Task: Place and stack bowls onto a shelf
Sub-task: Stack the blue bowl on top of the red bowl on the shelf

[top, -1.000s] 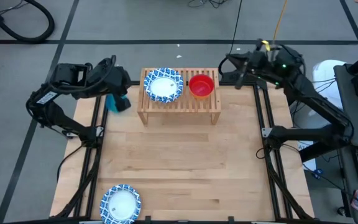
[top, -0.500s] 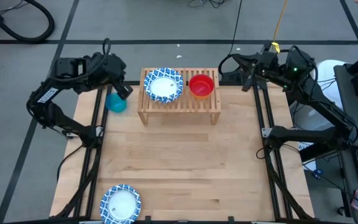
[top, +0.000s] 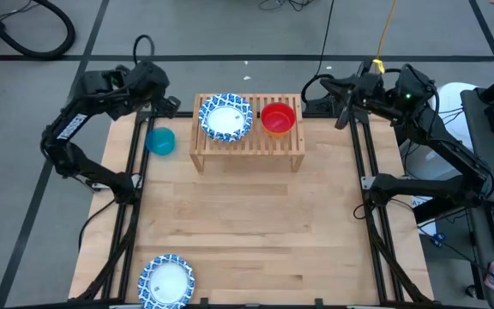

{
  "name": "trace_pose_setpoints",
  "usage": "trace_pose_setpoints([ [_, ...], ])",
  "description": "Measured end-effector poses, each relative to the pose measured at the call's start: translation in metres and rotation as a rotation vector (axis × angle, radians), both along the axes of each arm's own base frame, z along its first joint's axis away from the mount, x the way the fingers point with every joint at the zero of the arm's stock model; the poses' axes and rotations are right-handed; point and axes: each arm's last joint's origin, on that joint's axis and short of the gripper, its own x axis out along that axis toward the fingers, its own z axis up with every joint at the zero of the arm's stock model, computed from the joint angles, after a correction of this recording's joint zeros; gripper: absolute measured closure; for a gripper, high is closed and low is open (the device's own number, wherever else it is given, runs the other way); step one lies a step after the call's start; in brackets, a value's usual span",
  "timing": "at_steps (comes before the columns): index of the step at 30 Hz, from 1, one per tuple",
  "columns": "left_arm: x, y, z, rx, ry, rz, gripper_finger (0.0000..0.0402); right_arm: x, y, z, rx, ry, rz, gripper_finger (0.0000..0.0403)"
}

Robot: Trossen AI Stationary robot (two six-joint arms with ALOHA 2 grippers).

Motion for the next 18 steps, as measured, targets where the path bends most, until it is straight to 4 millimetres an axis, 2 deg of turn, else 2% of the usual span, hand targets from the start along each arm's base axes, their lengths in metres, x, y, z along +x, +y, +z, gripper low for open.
trace_pose_setpoints([
  [4, 0.002, 0.013, -0.018, -0.054, 0.064, 0.043, 0.0329, 0.000, 0.000, 0.001, -0.005, -0.004, 0.016, 0.0403],
  [8, 0.006, 0.024, -0.049, -0.183, 0.119, 0.065, 0.0308, 0.000, 0.000, 0.001, -0.005, -0.004, 0.015, 0.0403],
  [12, 0.005, 0.030, -0.082, -0.296, 0.196, 0.098, 0.0305, 0.000, 0.000, 0.001, -0.005, -0.005, 0.015, 0.0403],
  [18, -0.003, 0.041, -0.129, -0.493, 0.144, 0.335, 0.0304, 0.000, 0.000, 0.001, -0.004, -0.005, 0.015, 0.0403],
])
